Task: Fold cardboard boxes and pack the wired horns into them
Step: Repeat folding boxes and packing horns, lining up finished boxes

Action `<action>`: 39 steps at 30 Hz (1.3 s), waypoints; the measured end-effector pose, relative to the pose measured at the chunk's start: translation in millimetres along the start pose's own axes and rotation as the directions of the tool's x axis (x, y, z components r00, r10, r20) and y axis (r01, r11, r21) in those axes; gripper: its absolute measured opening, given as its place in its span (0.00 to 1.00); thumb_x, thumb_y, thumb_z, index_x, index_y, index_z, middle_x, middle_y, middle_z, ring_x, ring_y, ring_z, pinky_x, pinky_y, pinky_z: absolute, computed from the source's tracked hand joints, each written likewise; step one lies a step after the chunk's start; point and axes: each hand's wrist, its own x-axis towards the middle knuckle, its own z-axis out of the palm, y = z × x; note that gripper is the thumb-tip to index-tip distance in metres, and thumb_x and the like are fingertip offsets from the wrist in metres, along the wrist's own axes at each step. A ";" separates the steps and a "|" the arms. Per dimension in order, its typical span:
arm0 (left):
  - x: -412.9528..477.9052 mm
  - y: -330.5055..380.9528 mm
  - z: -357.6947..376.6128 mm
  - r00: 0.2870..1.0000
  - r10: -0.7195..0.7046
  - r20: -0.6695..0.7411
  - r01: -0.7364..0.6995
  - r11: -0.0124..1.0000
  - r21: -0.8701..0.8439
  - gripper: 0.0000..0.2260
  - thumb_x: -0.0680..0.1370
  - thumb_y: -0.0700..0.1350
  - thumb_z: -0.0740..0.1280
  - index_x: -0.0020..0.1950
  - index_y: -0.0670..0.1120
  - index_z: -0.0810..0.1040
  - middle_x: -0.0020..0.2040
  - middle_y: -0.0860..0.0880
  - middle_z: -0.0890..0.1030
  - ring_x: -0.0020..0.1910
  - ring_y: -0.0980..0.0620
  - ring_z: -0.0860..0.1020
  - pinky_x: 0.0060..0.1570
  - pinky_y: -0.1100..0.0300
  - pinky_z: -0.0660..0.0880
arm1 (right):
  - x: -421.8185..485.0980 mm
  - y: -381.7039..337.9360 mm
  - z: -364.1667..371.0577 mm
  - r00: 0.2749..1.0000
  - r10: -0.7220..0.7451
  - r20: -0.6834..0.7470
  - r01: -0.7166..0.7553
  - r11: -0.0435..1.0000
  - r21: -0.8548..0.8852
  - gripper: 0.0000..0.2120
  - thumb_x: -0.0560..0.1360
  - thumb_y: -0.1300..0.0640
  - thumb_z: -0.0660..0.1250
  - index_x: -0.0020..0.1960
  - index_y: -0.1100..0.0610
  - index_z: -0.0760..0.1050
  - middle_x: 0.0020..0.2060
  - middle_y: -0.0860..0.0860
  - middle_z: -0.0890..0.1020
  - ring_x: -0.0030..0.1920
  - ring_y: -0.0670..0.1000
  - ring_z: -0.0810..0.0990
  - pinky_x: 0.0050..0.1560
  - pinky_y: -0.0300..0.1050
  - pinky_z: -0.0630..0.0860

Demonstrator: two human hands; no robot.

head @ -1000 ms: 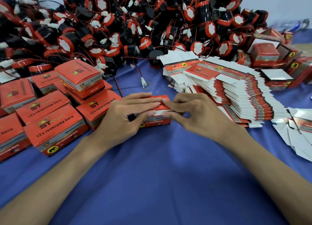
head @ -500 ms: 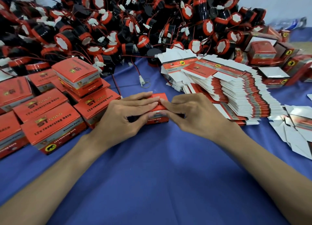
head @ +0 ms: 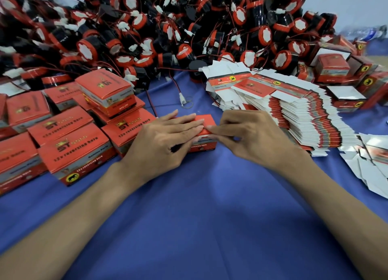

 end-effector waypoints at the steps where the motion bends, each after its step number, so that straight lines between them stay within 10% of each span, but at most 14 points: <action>1: -0.1 -0.1 0.5 1.000 0.002 0.002 -0.002 1.000 0.004 0.09 0.75 0.39 0.71 0.55 0.39 0.84 0.56 0.44 0.83 0.60 0.44 0.79 0.59 0.43 0.77 | -0.5 -0.2 1.1 1.000 0.003 -0.002 -0.003 1.000 0.009 0.05 0.74 0.59 0.71 0.43 0.58 0.85 0.31 0.53 0.78 0.28 0.55 0.74 0.24 0.47 0.73; 16: 5.6 -4.9 -1.0 0.995 0.039 -0.093 -0.043 0.998 -0.043 0.01 0.73 0.35 0.75 0.43 0.37 0.85 0.44 0.45 0.84 0.36 0.44 0.79 0.39 0.56 0.75 | -3.6 0.1 9.4 0.998 0.016 -0.067 -0.014 1.000 0.021 0.02 0.73 0.62 0.72 0.44 0.58 0.84 0.42 0.55 0.82 0.40 0.56 0.79 0.31 0.51 0.76; 39: 10.5 -2.2 2.8 0.994 0.030 -0.106 -0.024 0.998 0.056 0.03 0.73 0.37 0.73 0.40 0.40 0.85 0.41 0.46 0.85 0.35 0.45 0.80 0.33 0.53 0.78 | 4.3 -0.4 22.8 0.990 -0.028 -0.140 0.028 1.000 -0.002 0.04 0.70 0.66 0.71 0.40 0.61 0.84 0.31 0.55 0.80 0.31 0.58 0.76 0.29 0.48 0.75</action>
